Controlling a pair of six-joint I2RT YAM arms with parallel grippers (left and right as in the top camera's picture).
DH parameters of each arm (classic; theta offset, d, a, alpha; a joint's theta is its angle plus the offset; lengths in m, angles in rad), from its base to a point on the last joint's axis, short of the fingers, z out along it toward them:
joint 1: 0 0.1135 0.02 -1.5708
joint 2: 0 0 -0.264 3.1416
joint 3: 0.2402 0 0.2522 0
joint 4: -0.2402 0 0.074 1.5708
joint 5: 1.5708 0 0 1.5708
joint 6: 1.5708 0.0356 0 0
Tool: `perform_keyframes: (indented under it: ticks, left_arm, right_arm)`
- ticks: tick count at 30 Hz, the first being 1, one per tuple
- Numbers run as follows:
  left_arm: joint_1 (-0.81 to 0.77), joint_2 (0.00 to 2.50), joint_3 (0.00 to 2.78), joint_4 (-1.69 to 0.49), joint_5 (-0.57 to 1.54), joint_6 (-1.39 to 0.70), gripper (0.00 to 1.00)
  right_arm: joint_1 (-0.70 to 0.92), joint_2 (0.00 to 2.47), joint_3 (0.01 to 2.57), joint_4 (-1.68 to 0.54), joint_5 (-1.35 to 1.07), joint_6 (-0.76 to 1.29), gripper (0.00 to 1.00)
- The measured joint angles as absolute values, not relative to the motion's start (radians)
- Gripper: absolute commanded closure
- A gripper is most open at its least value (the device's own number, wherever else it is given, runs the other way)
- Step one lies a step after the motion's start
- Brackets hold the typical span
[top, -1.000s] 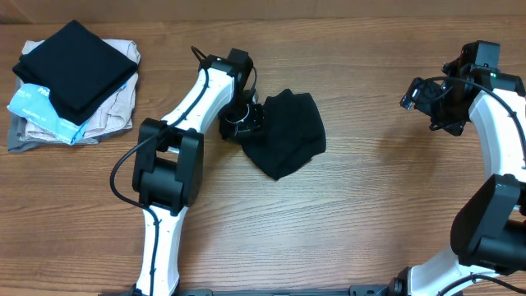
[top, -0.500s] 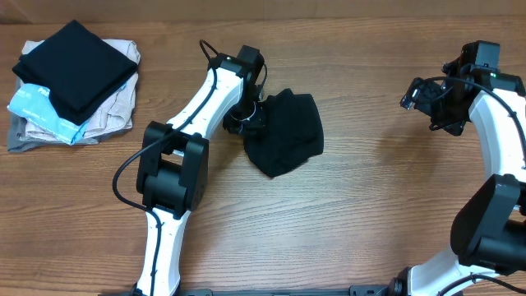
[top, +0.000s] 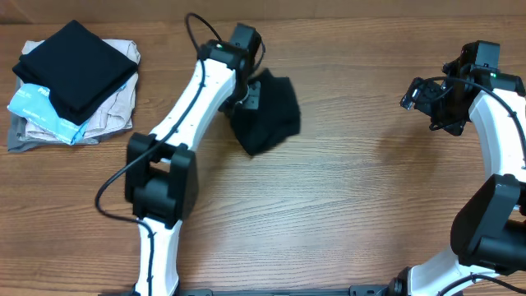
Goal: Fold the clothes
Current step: 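Lift the black bundle and carry it left to the clothes stack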
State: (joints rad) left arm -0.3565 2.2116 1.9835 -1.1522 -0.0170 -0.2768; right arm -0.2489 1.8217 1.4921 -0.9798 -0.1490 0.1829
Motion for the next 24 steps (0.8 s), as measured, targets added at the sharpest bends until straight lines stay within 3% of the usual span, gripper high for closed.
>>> perform_keyframes:
  ticks: [13, 24]
  left_arm:
    - [-0.219, 2.124, 2.005, -1.036, -0.134, -0.108, 0.96]
    - [-0.067, 2.122, 2.189, -0.948, -0.17, -0.016, 0.96]
  right_arm:
    - [-0.249, 1.822, 1.493, -0.98, -0.149, 0.183, 0.0]
    - [-0.249, 1.822, 1.492, -0.981, -0.149, 0.183, 0.0]
